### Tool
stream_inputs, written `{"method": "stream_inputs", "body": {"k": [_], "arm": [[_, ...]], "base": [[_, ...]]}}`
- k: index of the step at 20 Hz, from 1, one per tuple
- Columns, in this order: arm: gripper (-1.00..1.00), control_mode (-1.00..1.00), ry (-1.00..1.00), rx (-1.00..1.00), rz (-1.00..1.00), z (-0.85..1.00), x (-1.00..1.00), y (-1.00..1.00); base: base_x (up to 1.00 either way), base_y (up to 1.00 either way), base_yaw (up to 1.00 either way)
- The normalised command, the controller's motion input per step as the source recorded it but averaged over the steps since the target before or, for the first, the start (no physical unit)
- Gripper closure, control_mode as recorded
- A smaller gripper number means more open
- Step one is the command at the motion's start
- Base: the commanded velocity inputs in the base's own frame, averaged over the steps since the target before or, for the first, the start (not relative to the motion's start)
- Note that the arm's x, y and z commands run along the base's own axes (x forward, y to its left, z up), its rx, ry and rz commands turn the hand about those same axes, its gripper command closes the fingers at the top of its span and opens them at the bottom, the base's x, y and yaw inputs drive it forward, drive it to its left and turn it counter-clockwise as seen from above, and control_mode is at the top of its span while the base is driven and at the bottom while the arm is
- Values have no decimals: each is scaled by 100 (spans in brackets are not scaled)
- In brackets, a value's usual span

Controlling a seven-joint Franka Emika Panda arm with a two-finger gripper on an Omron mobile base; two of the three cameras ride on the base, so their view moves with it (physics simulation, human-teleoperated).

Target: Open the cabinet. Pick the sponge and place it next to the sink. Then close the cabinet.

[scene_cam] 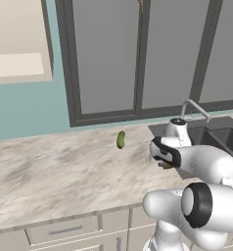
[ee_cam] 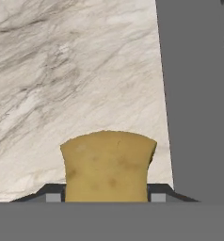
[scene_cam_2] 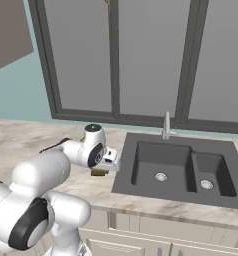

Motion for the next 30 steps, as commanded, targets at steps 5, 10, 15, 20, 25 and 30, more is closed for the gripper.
{"method": "stream_inputs", "body": {"k": [5,10,15,20,25,30], "arm": [[100,-100,5,0,0,-15,2,0],[100,-100,0,0,0,-20,1,1],[100,-100,-3,2,0,-15,3,0],[100,-100,-4,0,0,-3,2,0],[-100,-100,0,0,0,0,0,0],[-100,-100,0,0,0,0,0,0]], "base": [[0,0,0],[0,0,0],[0,0,0],[0,0,0],[0,0,0],[0,0,0]]}}
